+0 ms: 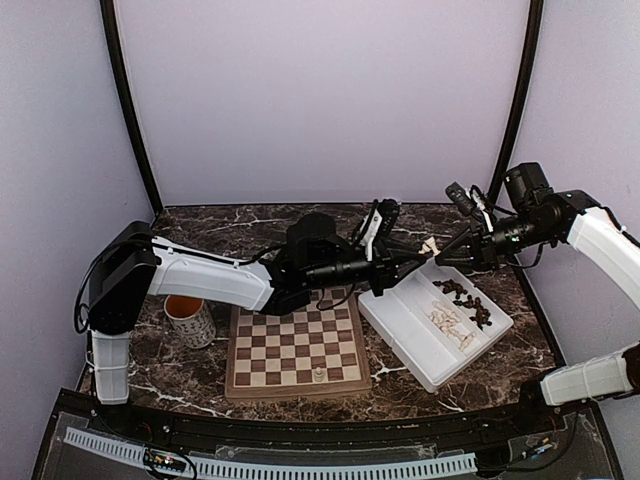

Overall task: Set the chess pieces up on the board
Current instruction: Pick up the pawn from the chess pile, then place the pawn on b2.

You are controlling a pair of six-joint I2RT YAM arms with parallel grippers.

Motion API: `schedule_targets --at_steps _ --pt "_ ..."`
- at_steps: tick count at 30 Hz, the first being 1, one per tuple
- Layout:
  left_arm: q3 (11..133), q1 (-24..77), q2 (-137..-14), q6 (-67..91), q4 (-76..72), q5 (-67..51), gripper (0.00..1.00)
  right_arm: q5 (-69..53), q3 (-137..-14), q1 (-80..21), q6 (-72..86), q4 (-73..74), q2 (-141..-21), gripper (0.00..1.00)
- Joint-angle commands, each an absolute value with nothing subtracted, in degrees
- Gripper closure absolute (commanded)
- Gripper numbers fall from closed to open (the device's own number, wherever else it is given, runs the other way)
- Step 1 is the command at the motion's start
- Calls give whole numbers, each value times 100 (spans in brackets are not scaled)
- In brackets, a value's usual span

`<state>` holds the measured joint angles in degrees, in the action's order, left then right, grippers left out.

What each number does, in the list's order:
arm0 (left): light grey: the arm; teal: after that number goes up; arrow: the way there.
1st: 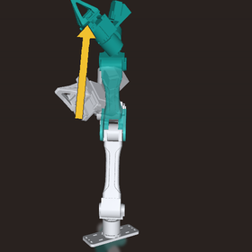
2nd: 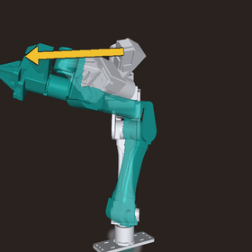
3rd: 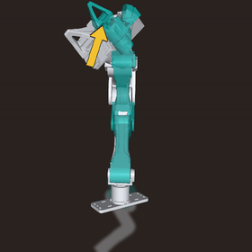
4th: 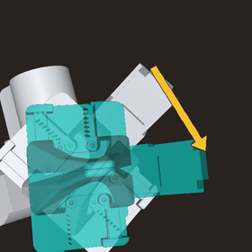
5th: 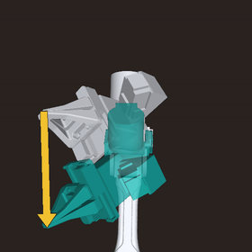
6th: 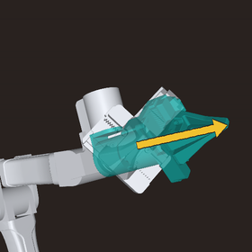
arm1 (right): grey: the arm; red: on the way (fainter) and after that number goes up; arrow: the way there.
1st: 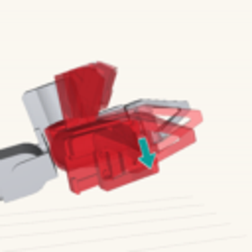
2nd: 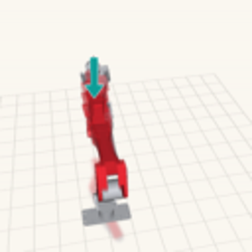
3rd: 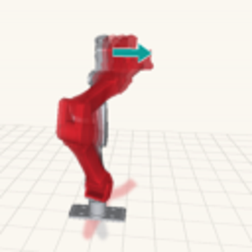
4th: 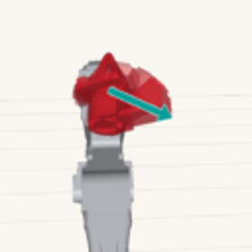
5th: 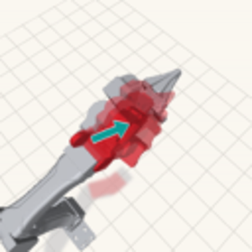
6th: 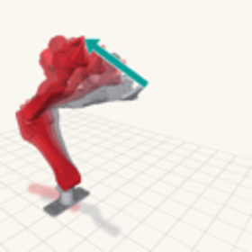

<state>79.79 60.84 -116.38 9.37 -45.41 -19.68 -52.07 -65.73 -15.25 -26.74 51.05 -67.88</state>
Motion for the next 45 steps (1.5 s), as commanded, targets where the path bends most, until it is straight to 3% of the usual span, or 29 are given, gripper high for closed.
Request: schedule_targets --at_steps 1,11,20,25,29,36,45 --pt "8182 6047 -11633 884 -4744 -2021 83 -5287 -6601 -1512 -2710 5054 -6795 95" --pt "8081 6043 -11103 907 -3577 -1941 97 -4406 -6407 -1460 -2376 4478 -6764 97" --pt "8732 5981 -10139 834 1793 -1429 100 -2833 -5496 -1415 -2330 3432 -6839 99" --pt "9283 5941 -10062 508 4810 -378 100 -2417 -5086 -1409 -2352 2827 -6988 99" --pt "9355 5925 -10072 178 6298 -77 100 -2358 -5083 -1407 -2359 2723 -7136 98" --pt "8157 5830 -9715 -156 6853 -259 100 -2382 -4967 -1413 -2375 2707 -7155 98" --pt "8262 5763 -10440 107 6954 -739 100 -2413 -4861 -1406 -2378 2713 -7051 98"
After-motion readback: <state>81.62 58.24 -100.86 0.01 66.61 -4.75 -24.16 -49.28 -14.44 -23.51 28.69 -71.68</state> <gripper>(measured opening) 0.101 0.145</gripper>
